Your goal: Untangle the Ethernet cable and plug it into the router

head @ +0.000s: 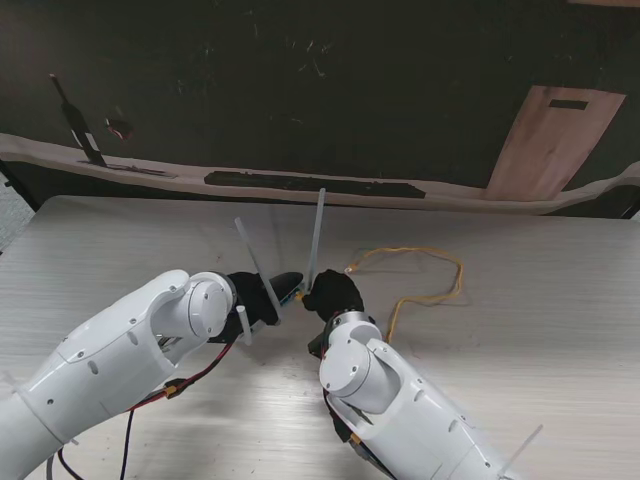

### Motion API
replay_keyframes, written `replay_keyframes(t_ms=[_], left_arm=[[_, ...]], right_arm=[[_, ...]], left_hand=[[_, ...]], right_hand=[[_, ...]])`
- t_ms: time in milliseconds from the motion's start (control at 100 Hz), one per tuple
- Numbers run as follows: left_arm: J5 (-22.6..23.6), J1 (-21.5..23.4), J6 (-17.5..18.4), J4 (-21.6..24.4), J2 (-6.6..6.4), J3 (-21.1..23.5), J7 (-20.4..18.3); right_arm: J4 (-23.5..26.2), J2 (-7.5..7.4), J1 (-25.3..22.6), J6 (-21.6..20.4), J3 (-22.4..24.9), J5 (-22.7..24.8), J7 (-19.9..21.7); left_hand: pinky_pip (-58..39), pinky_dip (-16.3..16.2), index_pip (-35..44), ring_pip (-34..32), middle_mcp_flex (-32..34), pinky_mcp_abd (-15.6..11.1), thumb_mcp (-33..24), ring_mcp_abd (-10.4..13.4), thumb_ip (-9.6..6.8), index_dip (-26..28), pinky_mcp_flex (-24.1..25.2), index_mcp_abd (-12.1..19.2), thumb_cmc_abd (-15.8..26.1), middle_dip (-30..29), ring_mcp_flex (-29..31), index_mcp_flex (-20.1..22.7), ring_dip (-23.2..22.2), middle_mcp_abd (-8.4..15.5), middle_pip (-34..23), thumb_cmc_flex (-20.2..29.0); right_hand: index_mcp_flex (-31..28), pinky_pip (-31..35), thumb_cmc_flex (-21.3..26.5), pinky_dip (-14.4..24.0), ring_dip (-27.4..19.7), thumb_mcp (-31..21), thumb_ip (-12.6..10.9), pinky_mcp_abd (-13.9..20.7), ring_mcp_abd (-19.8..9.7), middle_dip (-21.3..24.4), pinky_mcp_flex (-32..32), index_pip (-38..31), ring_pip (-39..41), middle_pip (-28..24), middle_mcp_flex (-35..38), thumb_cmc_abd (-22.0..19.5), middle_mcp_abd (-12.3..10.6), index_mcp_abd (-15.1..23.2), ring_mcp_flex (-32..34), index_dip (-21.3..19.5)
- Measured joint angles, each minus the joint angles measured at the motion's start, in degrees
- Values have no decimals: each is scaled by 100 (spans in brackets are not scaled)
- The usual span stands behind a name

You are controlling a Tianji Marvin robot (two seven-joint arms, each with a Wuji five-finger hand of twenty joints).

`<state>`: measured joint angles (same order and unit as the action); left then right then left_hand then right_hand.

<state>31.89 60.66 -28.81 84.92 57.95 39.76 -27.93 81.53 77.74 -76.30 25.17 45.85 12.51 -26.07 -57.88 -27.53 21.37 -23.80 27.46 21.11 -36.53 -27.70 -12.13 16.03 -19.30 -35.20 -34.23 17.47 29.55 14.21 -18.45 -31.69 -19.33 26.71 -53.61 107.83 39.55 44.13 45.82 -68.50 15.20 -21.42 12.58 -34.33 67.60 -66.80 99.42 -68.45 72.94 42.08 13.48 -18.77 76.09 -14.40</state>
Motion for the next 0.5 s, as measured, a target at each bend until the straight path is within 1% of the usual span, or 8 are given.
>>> replay_keyframes(t_ms=[130, 440, 500], left_arm=[[-24, 0, 42, -19, 1, 7, 20], [-53, -36, 109, -78, 11, -36, 83], [-55, -52, 125, -89, 11, -59, 85]], right_arm=[[-80, 39, 48, 11, -14, -35, -45], [-105, 54, 77, 20, -31, -87, -61], [-105, 54, 77, 16, -37, -90, -61]], left_hand=[[-52, 0, 17, -32, 1, 42, 0, -53, 0, 1, 0, -9, -7, 16, 0, 0, -12, -44, -38, 0], [-64, 0, 48, -48, 1, 91, 0, -99, -6, 53, 2, -15, -47, 18, 0, 0, -64, -70, -72, 0], [-66, -1, 48, -48, 2, 127, 0, -134, -6, 57, 2, -39, -47, 19, 0, 0, -68, -105, -75, 0]], right_hand=[[1, 0, -1, -11, 0, -44, -20, 0, 0, 0, 0, -29, 3, -3, 0, 0, 0, 0, 1, -4], [5, 0, -2, -48, 0, -92, -22, 0, 0, 0, 0, -68, 15, -18, 1, 0, -1, 0, 4, -7], [5, 0, -3, -62, 0, -98, -22, 0, 0, 0, 0, -71, 15, -18, 1, 0, -1, 0, 6, -7]])
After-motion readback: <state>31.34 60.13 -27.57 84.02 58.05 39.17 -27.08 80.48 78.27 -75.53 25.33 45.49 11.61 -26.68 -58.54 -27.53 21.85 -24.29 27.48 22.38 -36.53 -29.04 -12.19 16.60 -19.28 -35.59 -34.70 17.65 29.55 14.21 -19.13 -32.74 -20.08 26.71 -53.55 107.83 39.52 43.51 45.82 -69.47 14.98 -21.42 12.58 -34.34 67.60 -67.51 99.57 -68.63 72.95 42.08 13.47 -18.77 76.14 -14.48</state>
